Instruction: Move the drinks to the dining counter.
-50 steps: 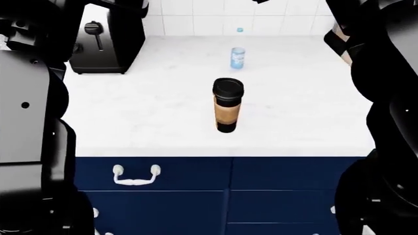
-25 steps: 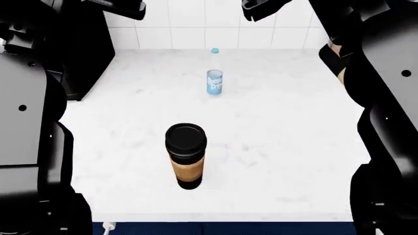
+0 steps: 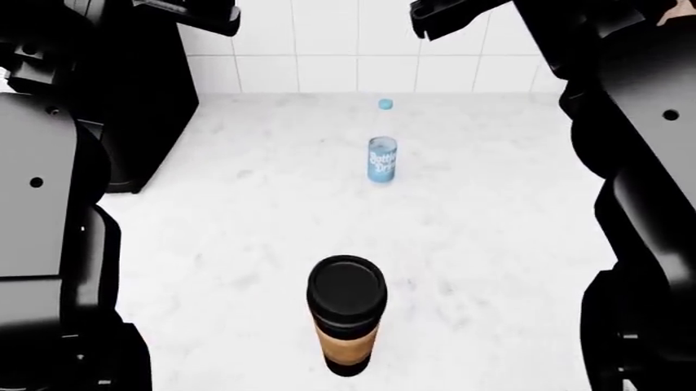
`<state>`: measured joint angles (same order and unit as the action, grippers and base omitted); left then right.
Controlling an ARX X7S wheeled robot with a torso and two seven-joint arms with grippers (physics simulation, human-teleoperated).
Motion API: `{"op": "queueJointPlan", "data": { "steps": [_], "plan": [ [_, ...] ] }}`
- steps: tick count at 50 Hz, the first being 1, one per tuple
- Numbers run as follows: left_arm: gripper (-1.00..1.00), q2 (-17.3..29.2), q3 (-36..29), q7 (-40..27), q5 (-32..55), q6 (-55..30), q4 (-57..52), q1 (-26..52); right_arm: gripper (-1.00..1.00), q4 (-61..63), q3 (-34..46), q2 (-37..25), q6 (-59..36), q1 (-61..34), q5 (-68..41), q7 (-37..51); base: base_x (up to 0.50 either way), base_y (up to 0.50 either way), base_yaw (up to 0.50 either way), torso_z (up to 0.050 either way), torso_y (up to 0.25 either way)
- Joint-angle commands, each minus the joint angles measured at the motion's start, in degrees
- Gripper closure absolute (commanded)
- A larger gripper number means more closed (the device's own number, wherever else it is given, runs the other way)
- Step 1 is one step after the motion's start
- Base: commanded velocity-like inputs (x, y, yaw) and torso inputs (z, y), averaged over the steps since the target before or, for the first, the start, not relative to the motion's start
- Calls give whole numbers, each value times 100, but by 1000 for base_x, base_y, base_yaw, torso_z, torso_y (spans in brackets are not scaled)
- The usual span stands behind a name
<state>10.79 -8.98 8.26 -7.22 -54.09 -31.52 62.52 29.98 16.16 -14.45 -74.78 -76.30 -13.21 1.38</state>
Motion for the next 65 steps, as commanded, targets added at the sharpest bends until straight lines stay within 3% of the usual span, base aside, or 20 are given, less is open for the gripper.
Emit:
{"op": "queueJointPlan", "data": {
  "steps": [1,19,24,28,29,35,43,54,65],
  "plan": [
    [-100,14,21,-22,51,-3,12,10,-100,-30,-181,75,-89,10,-71,25,62,0,0,0,0],
    [-100,63,69,-58,124,48,-5,-67,-100,-113,-88,60,-191,48,-167,-7,298,-116,0,0,1],
    [-100,64,120,115,306,-72,66,-89,-100,-115,-115,84,-752,17,-232,36,0,0,0,0,0],
    [-100,45,162,154,376,-216,10,-113,-100,-73,-901,278,-1485,123,-557,-138,0,0,0,0,0],
    [-100,7,212,129,386,-342,28,-100,-100,-33,-979,133,-1518,148,-892,51,0,0,0,0,0],
    [-100,-5,170,166,448,-325,133,-75,-100,-462,-1638,-1084,-1508,60,-5769,3539,0,0,0,0,0],
    [-100,-39,57,134,464,-242,290,-50,-100,-619,-1638,-2136,-1243,-172,-8769,5980,0,0,0,0,0],
    [-100,-12,89,104,511,-114,395,-82,-100,-965,-539,-2956,-881,-904,-10615,6782,0,0,0,0,0],
    [-100,7,143,64,559,-39,445,-137,-100,-1482,612,-3798,-1075,-1975,-11899,6750,0,0,0,0,0]
  ]
}}
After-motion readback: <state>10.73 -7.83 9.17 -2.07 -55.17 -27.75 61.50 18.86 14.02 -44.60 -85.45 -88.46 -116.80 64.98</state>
